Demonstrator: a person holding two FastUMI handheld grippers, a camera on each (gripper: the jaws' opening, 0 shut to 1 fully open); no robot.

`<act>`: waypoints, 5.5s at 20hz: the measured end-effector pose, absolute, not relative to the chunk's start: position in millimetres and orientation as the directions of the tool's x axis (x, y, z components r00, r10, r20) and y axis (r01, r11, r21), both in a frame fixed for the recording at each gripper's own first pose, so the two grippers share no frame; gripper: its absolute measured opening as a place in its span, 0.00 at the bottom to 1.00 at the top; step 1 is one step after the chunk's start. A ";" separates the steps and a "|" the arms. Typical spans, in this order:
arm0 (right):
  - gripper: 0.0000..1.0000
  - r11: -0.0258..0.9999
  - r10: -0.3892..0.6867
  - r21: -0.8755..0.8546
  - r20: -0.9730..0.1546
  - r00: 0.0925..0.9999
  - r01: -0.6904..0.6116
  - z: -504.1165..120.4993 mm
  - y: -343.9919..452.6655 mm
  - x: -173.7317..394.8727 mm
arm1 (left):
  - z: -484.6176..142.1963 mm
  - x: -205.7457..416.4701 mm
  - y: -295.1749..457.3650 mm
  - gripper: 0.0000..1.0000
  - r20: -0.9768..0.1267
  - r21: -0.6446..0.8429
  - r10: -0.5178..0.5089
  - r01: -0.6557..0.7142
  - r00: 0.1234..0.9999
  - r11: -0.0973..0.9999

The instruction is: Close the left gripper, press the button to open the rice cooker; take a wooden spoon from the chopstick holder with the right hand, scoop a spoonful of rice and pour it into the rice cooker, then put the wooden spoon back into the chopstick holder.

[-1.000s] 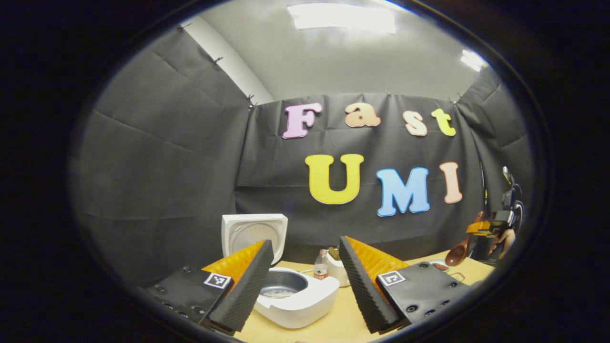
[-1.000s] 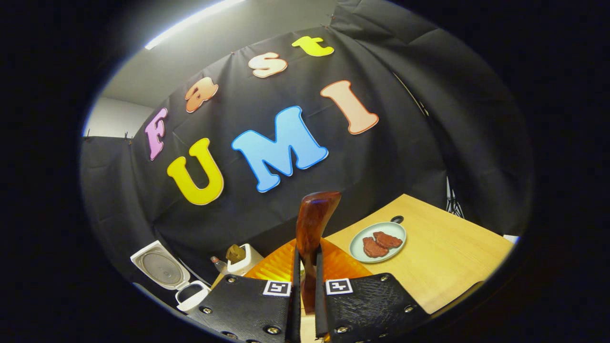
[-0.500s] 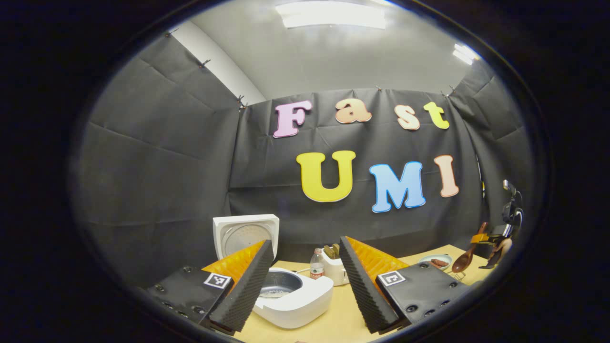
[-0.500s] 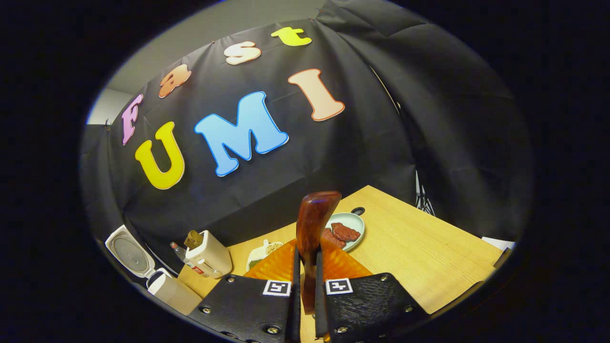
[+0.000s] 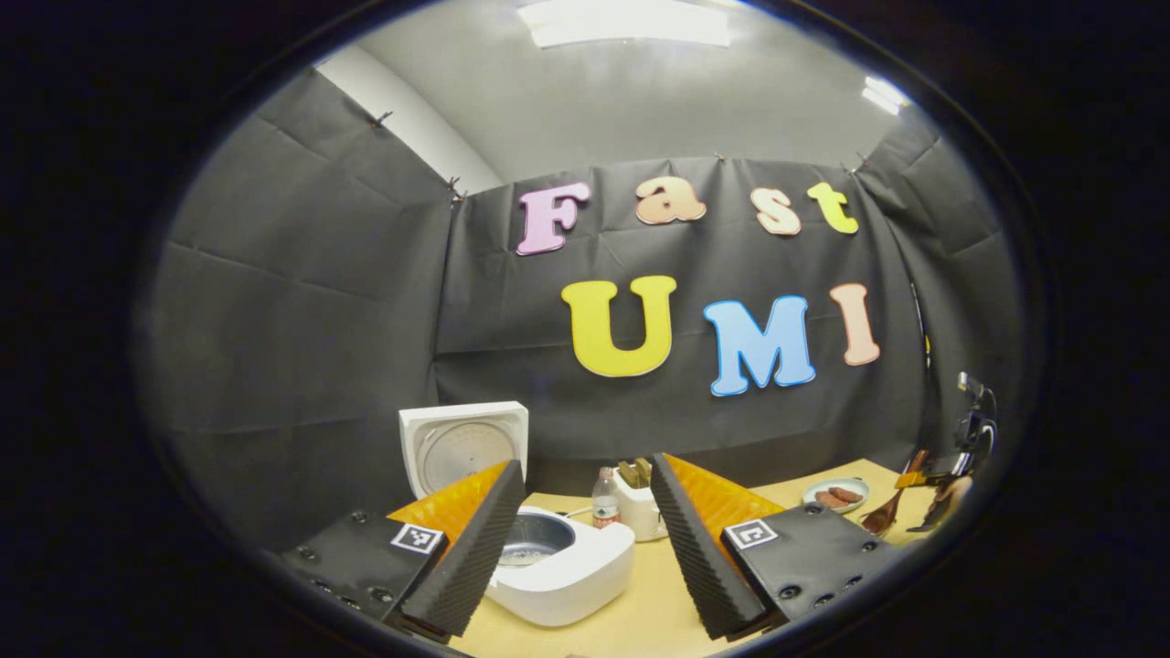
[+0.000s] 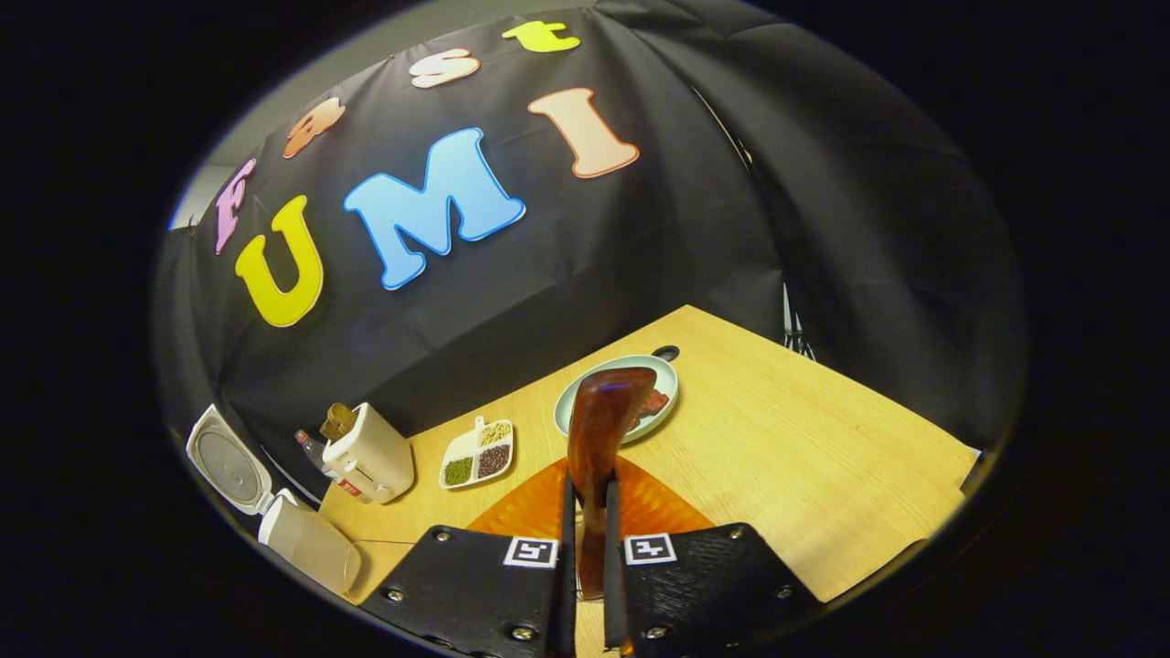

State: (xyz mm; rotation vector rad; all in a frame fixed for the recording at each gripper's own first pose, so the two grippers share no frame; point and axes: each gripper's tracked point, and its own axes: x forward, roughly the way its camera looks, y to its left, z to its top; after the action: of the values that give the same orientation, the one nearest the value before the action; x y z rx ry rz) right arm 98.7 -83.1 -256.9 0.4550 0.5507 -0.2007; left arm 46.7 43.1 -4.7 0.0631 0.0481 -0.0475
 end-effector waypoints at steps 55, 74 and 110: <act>0.99 0.941 -0.338 -0.119 -0.291 0.895 0.316 -83.7 -90.5 -36.5 | -33.4 431.3 268.5 0.96 -0.147 0.062 0.340 -0.334 0.929 0.940; 0.99 0.983 -0.166 -0.140 -0.365 0.916 0.123 -111.3 -59.9 -20.9 | -81.3 431.3 269.7 0.95 -0.394 0.053 0.374 -0.385 0.839 0.921; 1.00 0.996 -0.041 -0.090 -0.396 0.917 0.006 -129.1 -126.8 -39.8 | -219.7 287.5 128.1 0.96 -0.573 0.024 0.258 -0.299 0.778 0.954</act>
State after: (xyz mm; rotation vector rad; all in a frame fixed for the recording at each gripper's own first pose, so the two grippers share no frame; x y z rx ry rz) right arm -39.8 -126.8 -129.1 -0.0876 0.4085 -0.0244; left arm 287.5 128.1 -219.7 -0.0701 0.6093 0.3015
